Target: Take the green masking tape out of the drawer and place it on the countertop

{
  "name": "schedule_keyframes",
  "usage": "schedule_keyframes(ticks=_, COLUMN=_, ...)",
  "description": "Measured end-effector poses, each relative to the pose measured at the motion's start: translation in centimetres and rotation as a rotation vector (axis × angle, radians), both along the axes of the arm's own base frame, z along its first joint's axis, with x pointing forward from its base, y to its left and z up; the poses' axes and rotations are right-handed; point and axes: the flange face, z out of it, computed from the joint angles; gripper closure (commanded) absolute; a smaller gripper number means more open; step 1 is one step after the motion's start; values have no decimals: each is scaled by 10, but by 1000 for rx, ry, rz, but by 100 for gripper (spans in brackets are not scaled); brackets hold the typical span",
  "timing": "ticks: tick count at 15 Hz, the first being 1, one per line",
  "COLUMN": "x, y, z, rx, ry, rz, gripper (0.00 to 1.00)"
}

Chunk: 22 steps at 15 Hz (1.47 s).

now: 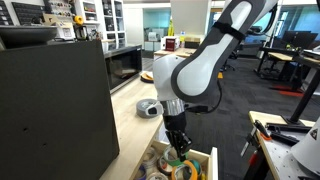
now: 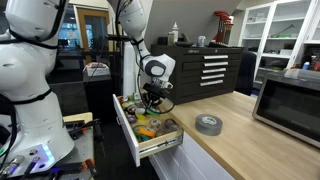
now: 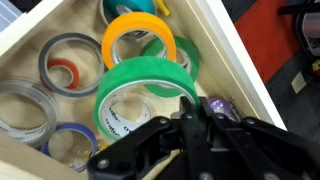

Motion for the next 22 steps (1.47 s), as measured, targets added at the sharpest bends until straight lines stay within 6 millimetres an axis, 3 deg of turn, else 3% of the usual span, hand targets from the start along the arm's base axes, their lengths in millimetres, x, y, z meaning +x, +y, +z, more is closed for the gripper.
schedule_keyframes(ticks=4, x=11, y=0, z=41, rx=-35, ry=-82, rz=8, gripper=97)
schedule_keyframes(ticks=9, x=22, y=-10, z=68, rx=-92, ry=-159, rz=-21, gripper=96)
schedule_keyframes(ticks=17, x=49, y=-79, z=80, rx=-183, ry=-260, rz=-108, gripper=95)
schedule_keyframes(ticks=22, x=72, y=-101, z=77, rx=-188, ry=-276, rz=-150, gripper=95)
